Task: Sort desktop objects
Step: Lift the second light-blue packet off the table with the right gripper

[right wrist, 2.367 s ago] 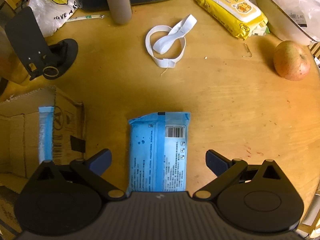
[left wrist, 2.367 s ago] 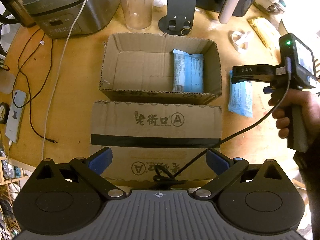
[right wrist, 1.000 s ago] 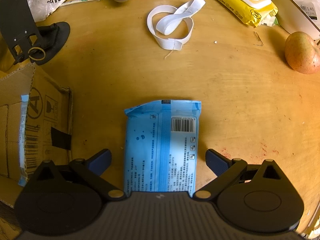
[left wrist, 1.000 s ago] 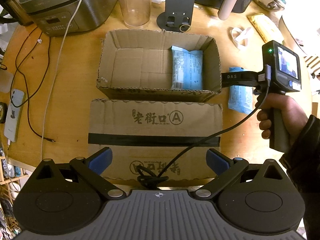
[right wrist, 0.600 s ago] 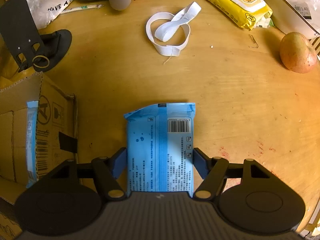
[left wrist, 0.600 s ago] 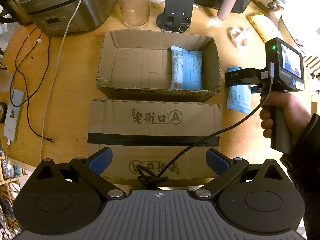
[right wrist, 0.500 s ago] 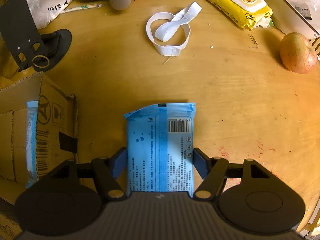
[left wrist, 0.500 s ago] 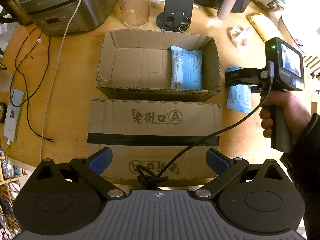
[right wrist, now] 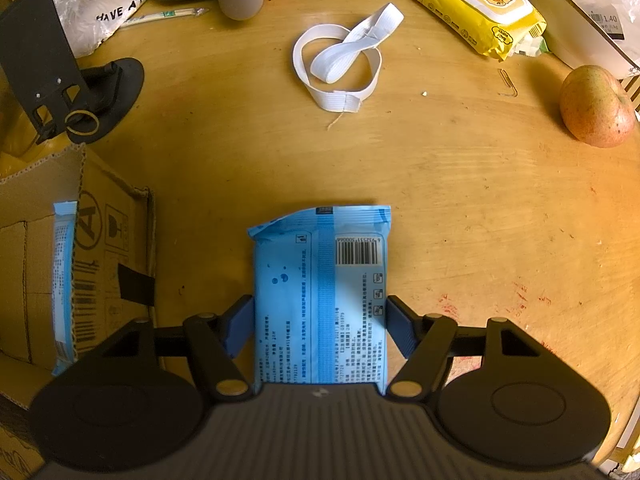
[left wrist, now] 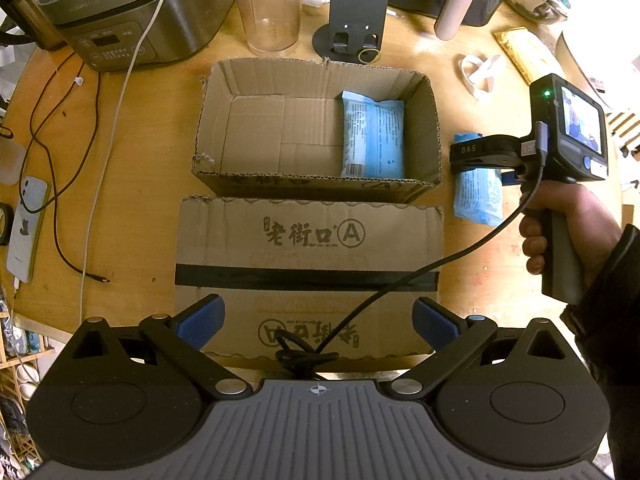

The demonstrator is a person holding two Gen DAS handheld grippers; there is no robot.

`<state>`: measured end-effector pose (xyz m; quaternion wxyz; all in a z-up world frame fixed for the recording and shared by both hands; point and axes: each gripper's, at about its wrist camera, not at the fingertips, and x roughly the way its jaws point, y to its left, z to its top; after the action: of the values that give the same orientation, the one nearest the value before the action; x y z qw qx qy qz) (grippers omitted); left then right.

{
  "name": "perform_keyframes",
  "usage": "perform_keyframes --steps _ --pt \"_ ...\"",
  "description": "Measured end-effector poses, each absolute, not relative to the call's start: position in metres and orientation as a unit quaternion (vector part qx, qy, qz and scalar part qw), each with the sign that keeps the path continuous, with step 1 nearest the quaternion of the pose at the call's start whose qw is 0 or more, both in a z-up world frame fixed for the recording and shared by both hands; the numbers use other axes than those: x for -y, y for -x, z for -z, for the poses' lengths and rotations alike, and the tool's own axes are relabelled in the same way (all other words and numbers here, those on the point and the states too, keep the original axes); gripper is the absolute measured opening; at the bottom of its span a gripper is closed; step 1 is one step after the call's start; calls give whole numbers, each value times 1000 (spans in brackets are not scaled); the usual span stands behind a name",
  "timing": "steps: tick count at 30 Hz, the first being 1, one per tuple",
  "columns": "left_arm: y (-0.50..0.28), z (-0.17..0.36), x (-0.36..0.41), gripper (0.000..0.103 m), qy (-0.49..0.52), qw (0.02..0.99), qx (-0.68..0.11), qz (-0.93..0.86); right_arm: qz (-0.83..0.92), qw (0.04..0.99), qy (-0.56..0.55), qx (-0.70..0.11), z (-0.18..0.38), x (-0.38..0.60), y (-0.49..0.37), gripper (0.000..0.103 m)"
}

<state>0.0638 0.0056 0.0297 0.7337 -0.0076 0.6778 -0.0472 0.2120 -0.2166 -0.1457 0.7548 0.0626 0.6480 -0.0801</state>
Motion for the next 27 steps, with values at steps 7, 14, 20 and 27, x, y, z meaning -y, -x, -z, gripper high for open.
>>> perform_keyframes --steps 7,14,20,27 --pt "-62 -31 -7 103 10 735 -677 48 74 755 -58 -649 134 222 -208 66" --pt "-62 -32 -9 103 12 737 -674 49 70 757 -61 -646 110 226 -198 66" --pt "-61 -33 -10 103 15 738 -673 51 66 759 -60 -644 87 229 -190 66" --pt "-60 -34 -13 103 18 739 -671 51 71 761 -58 -643 67 230 -190 66"
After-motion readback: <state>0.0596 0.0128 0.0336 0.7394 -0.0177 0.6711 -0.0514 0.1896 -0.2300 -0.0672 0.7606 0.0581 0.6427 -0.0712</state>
